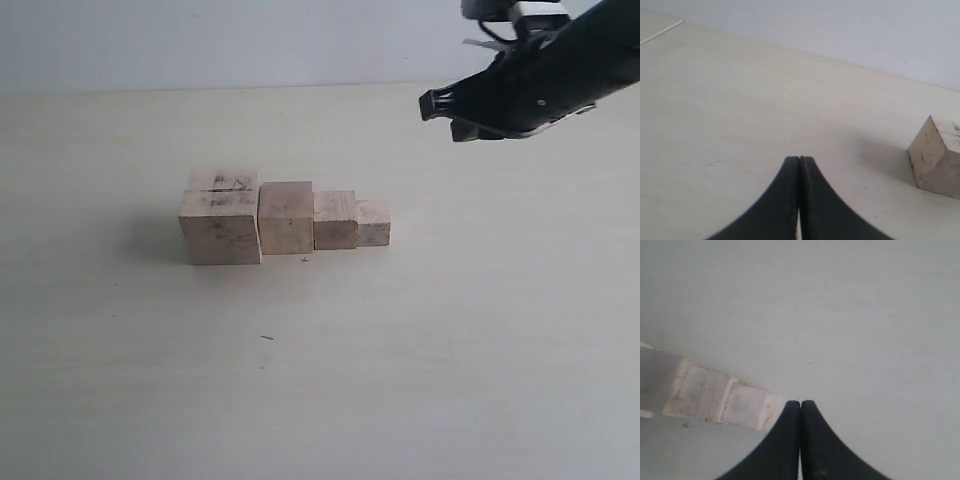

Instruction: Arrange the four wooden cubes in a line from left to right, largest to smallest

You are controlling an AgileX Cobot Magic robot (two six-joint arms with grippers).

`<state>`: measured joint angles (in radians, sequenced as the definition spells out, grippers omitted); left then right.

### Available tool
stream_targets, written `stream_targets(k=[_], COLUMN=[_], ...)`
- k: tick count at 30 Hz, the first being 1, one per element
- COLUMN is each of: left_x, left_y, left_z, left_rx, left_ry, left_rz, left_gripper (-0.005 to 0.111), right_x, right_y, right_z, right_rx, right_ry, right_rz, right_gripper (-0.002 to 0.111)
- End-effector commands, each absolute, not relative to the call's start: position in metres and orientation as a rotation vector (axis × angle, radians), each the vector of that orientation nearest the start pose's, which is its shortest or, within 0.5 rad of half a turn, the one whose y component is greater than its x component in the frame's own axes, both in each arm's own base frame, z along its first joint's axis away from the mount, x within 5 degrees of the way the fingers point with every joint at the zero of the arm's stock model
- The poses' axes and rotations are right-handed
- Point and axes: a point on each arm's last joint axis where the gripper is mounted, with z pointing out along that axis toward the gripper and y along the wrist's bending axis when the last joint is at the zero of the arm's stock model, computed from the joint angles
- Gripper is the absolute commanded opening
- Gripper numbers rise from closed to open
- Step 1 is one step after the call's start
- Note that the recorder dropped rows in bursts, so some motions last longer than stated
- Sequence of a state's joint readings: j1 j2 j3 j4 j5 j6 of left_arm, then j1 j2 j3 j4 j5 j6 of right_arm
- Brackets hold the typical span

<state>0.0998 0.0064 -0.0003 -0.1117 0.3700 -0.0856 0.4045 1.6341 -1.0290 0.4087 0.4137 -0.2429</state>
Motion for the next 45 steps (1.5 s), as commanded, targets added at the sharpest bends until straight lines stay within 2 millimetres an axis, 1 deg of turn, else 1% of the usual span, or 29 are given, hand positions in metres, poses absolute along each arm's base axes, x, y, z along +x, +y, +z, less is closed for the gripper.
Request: stream_targets(k=[1,3,6,11,13,15,21,22,24,26,28,30,33,37,42,45], left_x=[0.053,0.053,0.053,0.053,0.053,0.053,0.053,0.053,0.053,0.053,0.053,0.053,0.053,0.053,0.053,0.053], left_y=[0.001,0.001,0.001,0.001,0.001,0.001,0.001,0.001,0.001,0.001,0.001,0.001,0.001,0.001,0.001,0.001], left_z=[0.180,0.180,0.180,0.180,0.180,0.180,0.180,0.180,0.180,0.180,0.180,0.180,0.180,0.180,0.180,0.180], left_rx=[-0.231,-0.231,-0.231,-0.231,-0.231,-0.231,-0.231,-0.231,-0.231,-0.231,-0.231,-0.231,-0.231,-0.231,-0.231,-0.231], left_ry=[1.835,1.835,1.835,1.835,1.835,1.835,1.835,1.835,1.835,1.835,1.835,1.835,1.835,1.835,1.835,1.835], left_rz=[-0.104,-0.104,-0.104,-0.104,-0.104,-0.104,-0.104,-0.104,-0.104,-0.104,-0.104,-0.104,-0.104,-0.104,-0.104,-0.104], left_gripper=[0.000,0.000,0.000,0.000,0.000,0.000,0.000,0.000,0.000,0.000,0.000,0.000,0.000,0.000,0.000,0.000], right_x=[0.269,0.257,0.243,0.222,0.216,0.209,0.187,0.182,0.172,0.163,0.152,0.138,0.114,0.090,0.070,0.063], right_y=[0.133,0.128,0.122,0.113,0.110,0.106,0.090,0.085,0.071,0.053,0.036,0.020,0.007,0.000,0.000,0.001], right_z=[0.265,0.283,0.308,0.337,0.346,0.353,0.371,0.374,0.373,0.367,0.354,0.335,0.307,0.263,0.228,0.214], right_rx=[-0.291,-0.293,-0.291,-0.291,-0.299,-0.382,-0.511,-0.513,-0.433,-0.316,-0.214,-0.126,-0.038,0.029,0.046,0.043], right_ry=[2.347,2.283,2.188,2.071,2.035,1.983,1.867,1.850,1.844,1.855,1.866,1.875,1.850,1.791,1.705,1.684], right_rz=[0.522,0.532,0.547,0.567,0.566,0.496,0.324,0.299,0.282,0.258,0.213,0.151,0.086,0.031,0.026,0.027], right_gripper=[0.000,0.000,0.000,0.000,0.000,0.000,0.000,0.000,0.000,0.000,0.000,0.000,0.000,0.000,0.000,0.000])
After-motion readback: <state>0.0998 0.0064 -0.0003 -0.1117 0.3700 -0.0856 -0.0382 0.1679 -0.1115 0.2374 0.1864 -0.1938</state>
